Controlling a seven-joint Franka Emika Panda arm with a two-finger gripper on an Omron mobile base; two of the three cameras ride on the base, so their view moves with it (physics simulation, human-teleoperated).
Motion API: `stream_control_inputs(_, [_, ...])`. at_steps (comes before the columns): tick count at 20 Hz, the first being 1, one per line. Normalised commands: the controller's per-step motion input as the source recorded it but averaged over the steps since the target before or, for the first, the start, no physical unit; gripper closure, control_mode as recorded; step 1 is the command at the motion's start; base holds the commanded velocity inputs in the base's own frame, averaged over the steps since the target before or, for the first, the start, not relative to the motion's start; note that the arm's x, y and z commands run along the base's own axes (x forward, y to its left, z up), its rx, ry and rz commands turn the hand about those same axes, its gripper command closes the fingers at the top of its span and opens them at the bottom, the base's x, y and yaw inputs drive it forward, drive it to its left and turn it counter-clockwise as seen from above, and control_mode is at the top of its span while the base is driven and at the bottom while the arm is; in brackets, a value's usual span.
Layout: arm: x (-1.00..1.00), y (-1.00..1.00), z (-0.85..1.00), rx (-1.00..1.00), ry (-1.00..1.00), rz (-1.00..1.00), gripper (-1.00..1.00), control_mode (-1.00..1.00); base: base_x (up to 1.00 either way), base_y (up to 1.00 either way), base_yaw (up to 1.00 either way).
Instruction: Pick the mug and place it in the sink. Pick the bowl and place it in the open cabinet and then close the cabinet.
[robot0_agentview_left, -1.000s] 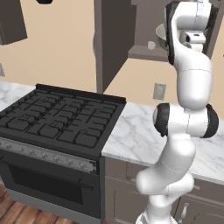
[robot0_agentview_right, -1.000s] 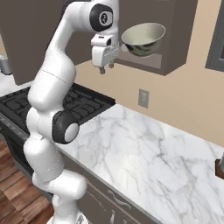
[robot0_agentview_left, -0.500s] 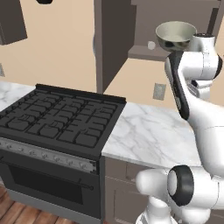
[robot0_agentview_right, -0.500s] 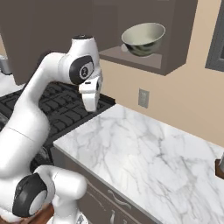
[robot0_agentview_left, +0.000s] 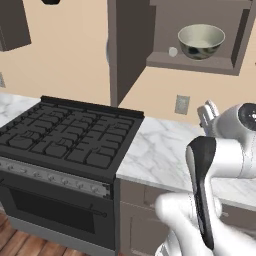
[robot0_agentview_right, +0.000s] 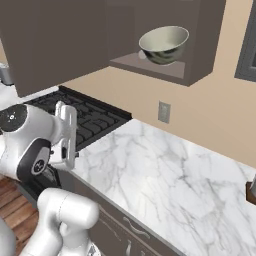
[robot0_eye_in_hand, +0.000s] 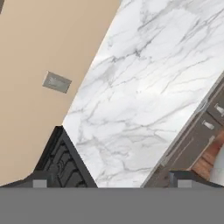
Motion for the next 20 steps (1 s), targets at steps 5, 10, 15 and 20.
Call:
stream_control_inputs(5, [-0.76,0.84,0.2,0.0,-0.32,-0.08,-1.0,-1.0,0.0,0.0,0.0])
stream_control_inputs(10, [-0.62,0.94,0.09,0.0,-0.24,-0.05,-1.0,-1.0,0.0,0.0,0.0])
stream_control_inputs(15, [-0.72,0.88,0.01,0.0,-0.27,-0.03,-1.0,-1.0,0.0,0.0,0.0])
stream_control_inputs(20, [-0.31,0.94,0.03,0.0,-0.24,-0.01,-1.0,-1.0,0.0,0.0,0.0])
